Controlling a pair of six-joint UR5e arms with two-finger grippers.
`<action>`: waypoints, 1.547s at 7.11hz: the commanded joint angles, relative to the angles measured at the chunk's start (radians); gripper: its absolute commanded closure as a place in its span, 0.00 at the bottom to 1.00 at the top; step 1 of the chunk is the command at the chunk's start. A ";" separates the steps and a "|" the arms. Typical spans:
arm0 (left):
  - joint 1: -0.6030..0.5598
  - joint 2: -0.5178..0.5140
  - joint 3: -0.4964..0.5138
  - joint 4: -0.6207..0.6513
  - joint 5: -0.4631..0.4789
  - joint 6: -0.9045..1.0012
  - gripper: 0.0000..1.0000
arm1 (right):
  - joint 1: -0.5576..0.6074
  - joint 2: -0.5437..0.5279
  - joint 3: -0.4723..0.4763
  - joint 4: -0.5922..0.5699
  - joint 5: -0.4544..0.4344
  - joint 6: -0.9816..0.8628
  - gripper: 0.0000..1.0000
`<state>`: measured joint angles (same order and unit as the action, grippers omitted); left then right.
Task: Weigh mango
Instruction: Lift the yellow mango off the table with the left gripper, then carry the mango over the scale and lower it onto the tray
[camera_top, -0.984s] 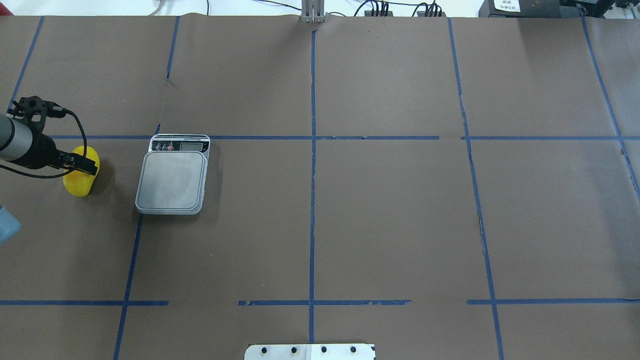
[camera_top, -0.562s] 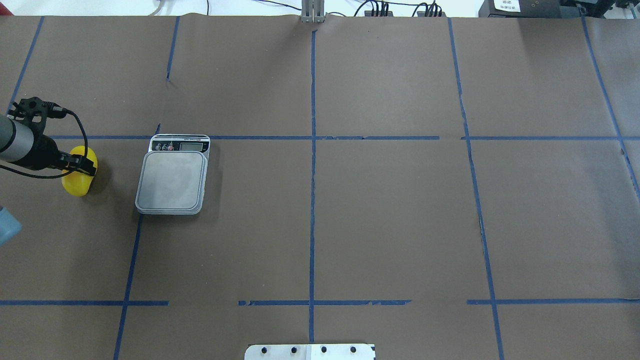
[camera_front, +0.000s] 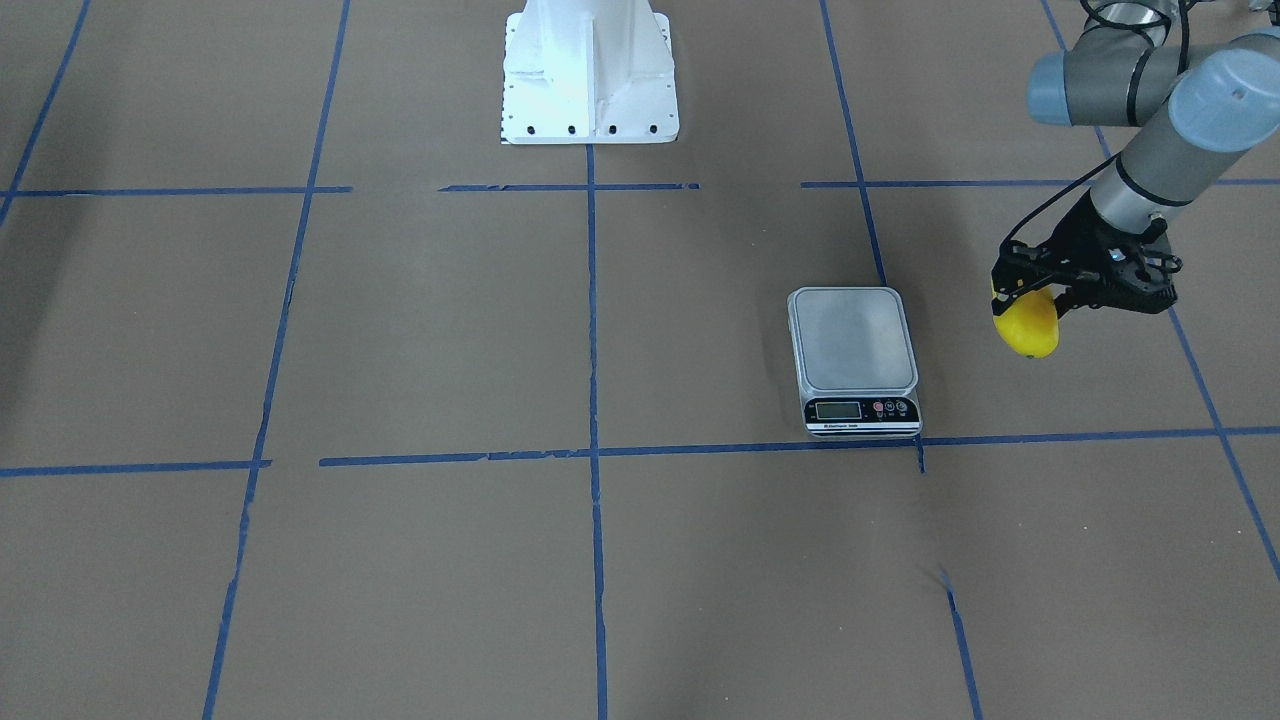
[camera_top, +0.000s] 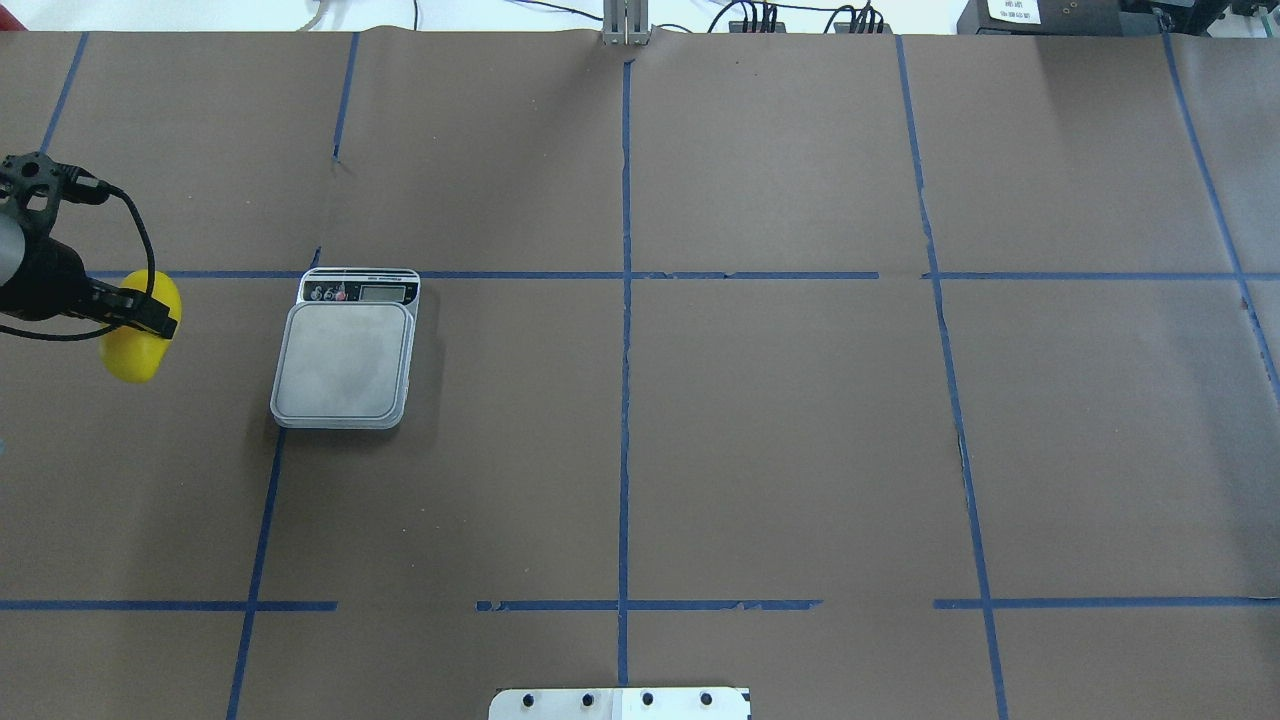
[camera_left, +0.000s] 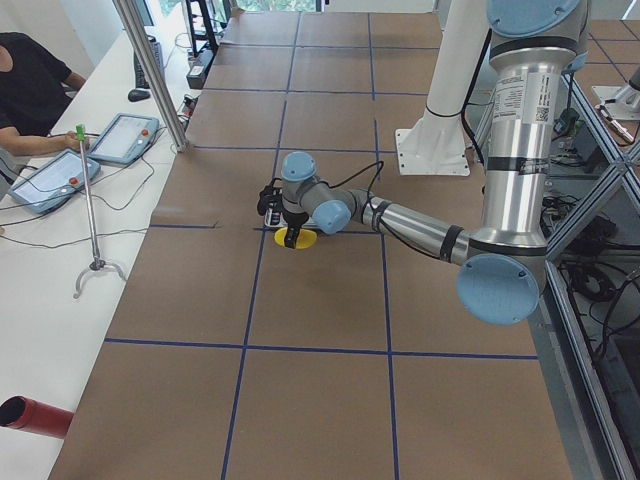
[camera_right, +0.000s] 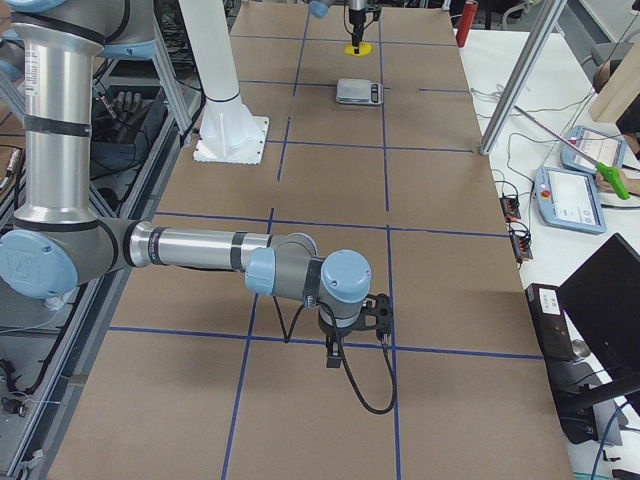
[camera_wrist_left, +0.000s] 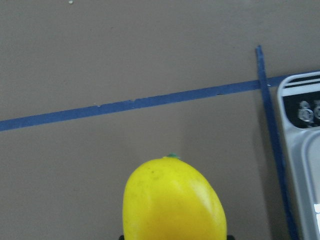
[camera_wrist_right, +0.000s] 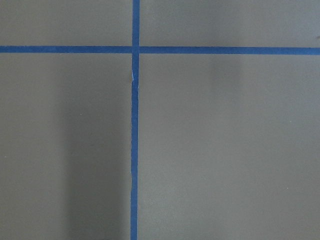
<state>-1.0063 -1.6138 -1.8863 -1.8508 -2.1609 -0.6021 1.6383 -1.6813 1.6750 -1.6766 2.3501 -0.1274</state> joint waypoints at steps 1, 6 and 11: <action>-0.156 -0.099 -0.135 0.337 -0.004 0.123 1.00 | 0.000 0.000 0.000 0.000 0.000 0.000 0.00; 0.090 -0.274 -0.188 0.424 -0.073 -0.365 1.00 | 0.000 0.000 -0.001 0.000 0.000 0.000 0.00; 0.219 -0.268 0.103 0.055 0.095 -0.459 1.00 | 0.000 0.000 0.000 0.000 0.000 -0.001 0.00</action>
<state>-0.8131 -1.8837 -1.8568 -1.7104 -2.0923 -1.0458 1.6383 -1.6812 1.6748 -1.6766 2.3501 -0.1280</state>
